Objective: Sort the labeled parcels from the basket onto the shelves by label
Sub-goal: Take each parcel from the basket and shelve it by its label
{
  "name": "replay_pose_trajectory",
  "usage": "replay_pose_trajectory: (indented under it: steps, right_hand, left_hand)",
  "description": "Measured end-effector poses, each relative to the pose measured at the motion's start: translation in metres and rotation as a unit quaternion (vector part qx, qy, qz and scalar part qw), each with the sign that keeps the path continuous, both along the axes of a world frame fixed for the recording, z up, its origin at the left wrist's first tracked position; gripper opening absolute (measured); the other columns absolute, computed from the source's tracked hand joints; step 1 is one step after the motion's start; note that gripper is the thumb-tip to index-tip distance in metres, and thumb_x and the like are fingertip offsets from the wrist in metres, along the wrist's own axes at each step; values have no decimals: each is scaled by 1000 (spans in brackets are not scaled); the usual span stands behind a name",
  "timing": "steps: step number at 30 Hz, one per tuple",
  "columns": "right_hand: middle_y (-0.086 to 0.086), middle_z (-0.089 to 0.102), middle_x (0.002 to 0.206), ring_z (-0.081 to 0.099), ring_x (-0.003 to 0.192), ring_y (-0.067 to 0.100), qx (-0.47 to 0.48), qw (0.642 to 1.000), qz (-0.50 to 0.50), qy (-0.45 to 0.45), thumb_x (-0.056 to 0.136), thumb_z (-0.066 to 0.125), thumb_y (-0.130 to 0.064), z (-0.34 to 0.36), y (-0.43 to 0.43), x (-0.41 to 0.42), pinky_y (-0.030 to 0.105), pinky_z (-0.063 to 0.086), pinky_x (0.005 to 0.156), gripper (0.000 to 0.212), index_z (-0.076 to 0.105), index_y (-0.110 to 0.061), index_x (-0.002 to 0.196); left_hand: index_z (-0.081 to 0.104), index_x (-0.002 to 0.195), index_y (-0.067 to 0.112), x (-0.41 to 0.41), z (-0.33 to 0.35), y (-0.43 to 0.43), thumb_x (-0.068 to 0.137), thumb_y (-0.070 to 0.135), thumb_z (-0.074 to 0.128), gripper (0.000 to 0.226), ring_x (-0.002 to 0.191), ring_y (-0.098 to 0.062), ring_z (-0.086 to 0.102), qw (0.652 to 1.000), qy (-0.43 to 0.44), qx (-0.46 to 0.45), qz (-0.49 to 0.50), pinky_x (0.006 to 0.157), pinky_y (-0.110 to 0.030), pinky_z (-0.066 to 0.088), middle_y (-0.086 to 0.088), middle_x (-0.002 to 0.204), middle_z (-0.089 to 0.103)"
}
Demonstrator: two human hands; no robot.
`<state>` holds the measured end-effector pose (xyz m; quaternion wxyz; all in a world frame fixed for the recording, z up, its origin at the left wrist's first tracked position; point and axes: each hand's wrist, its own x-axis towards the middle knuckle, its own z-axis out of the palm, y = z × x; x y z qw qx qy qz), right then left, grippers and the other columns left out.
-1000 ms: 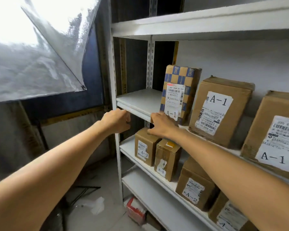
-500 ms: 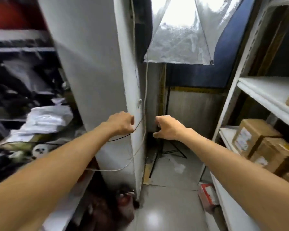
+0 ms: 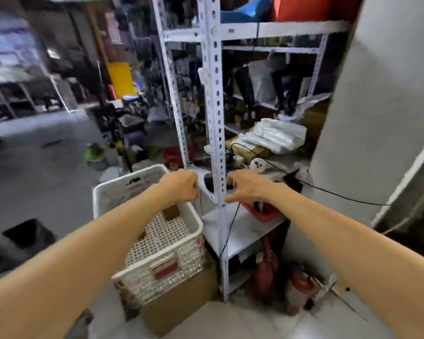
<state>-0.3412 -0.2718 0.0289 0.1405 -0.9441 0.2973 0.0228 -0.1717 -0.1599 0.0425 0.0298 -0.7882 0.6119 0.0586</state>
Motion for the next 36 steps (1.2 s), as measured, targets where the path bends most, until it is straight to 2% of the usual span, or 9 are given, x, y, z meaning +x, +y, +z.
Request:
replay_pose_trajectory:
  steps: [7,10,16,19,25,28,31,33,36]
  right_hand:
    - [11,58,111,55,101,30,22,991,126,36,86,67,-43,-8,82,128,38,45,80,53,54,-3,119]
    - [7,53,112,51,100,24,29,988,144,46,87,67,-40,-15,105,163,34,43,80,54,50,-6,125]
    - [11,56,109,54,97,29,28,989,132,59,85,67,-42,-44,116,217,39,46,78,48,51,-7,113]
    - [7,58,102,57,90,26,5,991,116,73,83,65,-51,-64,104,244,34,43,66,47,50,-12,105]
    - [3,52,100,51,89,24,-3,990,114,79,83,63,-54,-103,45,320,33,40,68,47,49,-13,100]
    - [8,54,110,52,97,28,5,988,124,91,84,61,-55,-128,7,366,36,43,75,47,48,-13,101]
    - [13,54,124,54,109,32,29,987,122,105,83,62,-55,-155,-32,409,44,48,90,59,51,-8,117]
    - [14,53,129,54,111,33,34,986,121,113,83,61,-56,-170,-53,433,44,49,92,65,49,-8,125]
    - [14,54,127,55,109,33,57,982,120,132,86,60,-50,-194,-78,461,42,49,90,57,49,-8,123]
  left_hand:
    - [60,116,15,101,-14,104,88,29,60,32,102,-27,59,995,27,23,90,71,-31,45,-7,116,62]
    - [60,117,17,131,-29,132,85,30,63,35,102,-26,59,992,46,27,118,80,-34,51,-7,116,63]
    - [56,118,16,180,-67,150,88,32,62,35,102,-27,59,984,87,28,151,87,-39,52,-7,116,61]
    - [58,111,9,201,-80,140,88,27,59,30,99,-27,60,981,101,34,160,83,-38,53,-9,113,63]
    - [59,110,11,260,-114,79,85,27,60,30,97,-26,61,976,116,30,183,81,-39,54,-8,110,64]
    - [59,109,11,296,-134,41,84,27,63,31,95,-25,61,968,136,31,206,81,-40,54,-7,108,65]
    - [58,111,11,332,-151,7,87,26,61,29,97,-24,61,961,154,41,224,83,-40,53,-5,109,64]
    - [58,112,12,355,-165,-9,88,27,61,29,99,-24,60,958,164,45,233,84,-37,52,-4,111,63]
    - [58,115,13,388,-192,-25,86,27,62,32,101,-25,60,948,178,69,254,82,-36,51,-6,115,63]
